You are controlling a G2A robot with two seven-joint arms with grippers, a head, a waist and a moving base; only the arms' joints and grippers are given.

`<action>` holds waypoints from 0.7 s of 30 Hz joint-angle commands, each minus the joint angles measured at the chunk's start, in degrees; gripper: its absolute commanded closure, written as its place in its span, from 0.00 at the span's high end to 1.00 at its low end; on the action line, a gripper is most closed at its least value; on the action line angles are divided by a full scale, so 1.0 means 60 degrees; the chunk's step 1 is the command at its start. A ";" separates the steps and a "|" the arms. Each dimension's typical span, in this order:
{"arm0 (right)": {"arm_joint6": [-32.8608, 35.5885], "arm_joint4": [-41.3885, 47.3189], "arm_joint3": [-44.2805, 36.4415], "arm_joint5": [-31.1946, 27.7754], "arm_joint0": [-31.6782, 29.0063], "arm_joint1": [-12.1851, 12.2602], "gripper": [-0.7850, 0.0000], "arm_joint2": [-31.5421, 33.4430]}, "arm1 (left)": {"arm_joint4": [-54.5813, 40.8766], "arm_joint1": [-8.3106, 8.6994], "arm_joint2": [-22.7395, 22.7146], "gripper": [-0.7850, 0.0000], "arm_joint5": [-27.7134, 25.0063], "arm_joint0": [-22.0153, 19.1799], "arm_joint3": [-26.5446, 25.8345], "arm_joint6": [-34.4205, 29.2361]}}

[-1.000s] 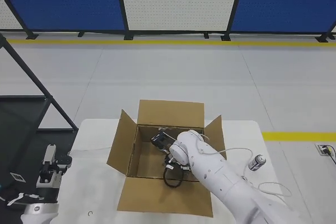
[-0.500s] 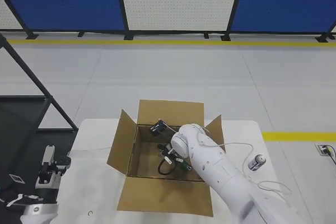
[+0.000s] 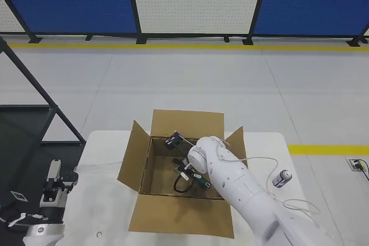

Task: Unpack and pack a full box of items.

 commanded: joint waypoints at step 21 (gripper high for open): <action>-0.0437 -0.0793 0.0661 -0.1008 -0.0427 -0.0087 0.44 -0.0007 | 0.0058 -0.0007 0.0006 1.00 0.0039 -0.0011 -0.0055 -0.0059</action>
